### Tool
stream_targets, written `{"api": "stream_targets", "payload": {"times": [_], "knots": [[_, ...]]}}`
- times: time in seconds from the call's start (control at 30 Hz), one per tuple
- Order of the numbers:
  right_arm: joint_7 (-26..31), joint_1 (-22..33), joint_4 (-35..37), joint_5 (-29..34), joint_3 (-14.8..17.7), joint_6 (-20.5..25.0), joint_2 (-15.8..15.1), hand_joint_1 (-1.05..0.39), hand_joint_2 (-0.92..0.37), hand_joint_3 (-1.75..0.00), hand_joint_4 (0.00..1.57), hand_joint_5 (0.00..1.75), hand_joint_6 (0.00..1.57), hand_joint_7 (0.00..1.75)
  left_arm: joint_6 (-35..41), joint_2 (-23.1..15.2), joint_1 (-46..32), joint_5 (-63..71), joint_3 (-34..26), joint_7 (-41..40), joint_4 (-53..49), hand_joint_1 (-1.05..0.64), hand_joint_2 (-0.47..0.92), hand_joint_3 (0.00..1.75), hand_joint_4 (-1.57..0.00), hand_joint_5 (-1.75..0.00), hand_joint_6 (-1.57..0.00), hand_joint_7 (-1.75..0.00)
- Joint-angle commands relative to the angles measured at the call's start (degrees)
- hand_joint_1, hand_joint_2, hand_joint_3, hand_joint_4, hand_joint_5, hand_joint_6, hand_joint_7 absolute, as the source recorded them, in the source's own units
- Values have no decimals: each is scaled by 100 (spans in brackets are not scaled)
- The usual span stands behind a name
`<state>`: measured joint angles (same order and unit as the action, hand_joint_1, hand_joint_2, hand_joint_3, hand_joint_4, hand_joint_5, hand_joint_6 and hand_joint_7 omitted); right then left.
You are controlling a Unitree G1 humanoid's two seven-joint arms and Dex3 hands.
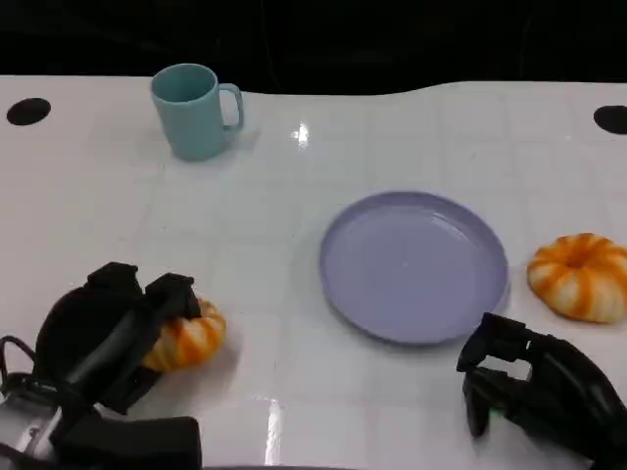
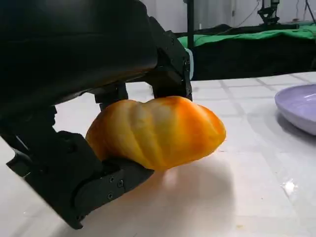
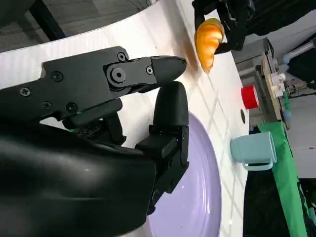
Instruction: Grasp the bread from the table and place it into the plate.
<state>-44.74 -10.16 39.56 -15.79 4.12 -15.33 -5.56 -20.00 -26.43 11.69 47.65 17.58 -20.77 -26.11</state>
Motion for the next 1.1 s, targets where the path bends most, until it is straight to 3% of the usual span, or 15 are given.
{"api": "stream_targets", "payload": {"times": [0.03, 0.17, 0.27, 0.33, 0.37, 0.47, 0.8, 1.1], "knots": [[79, 37, 95, 49, 55, 3, -112, -58, -92, -21, 70, 175, 67, 147, -56, -46, 109, -256, -110, 7, 265, -11, 42, 160, -76, -175, -64, -175], [-22, -1, 198, -3, 76, -34, -114, -57, -92, -22, 69, 175, 67, 147, 9, -12, 341, -385, -85, 260, 398, -17, 50, 132, -75, -175, -60, -175], [-39, -13, 231, -9, 86, -46, -111, -57, -92, -22, 70, 175, 67, 147, 47, -12, 371, -424, -72, 337, 425, -18, 52, 128, -75, -175, -60, -175], [-70, -16, 266, -27, 107, -94, -105, -57, -92, -22, 70, 175, 67, 147, 70, 88, 609, -486, -13, 508, 390, -18, 52, 127, -75, -175, -60, -175], [-93, -17, 291, -41, 124, -131, -100, -58, -92, -22, 71, 175, 68, 147, 82, 168, 788, -526, 26, 638, 360, -16, 49, 143, -77, -175, -63, -175], [-107, -13, 299, -30, 152, -163, -94, -58, -92, -21, 72, 175, 69, 147, 96, 364, 1113, -698, 51, 937, 273, -18, 44, 151, -78, -175, -64, -175], [-154, 34, 244, -23, 171, -178, -78, -56, -92, -23, 71, 175, 67, 149, 241, 1055, 2267, -697, 476, 1400, -447, -27, 68, 94, -80, -175, -65, -175], [-232, 33, 287, -39, 213, -217, -91, -55, -92, -24, 70, 175, 66, 150, 85, 1859, 3131, -586, 987, 1231, -1363, -27, 75, 82, -87, -175, -64, -175]]}}
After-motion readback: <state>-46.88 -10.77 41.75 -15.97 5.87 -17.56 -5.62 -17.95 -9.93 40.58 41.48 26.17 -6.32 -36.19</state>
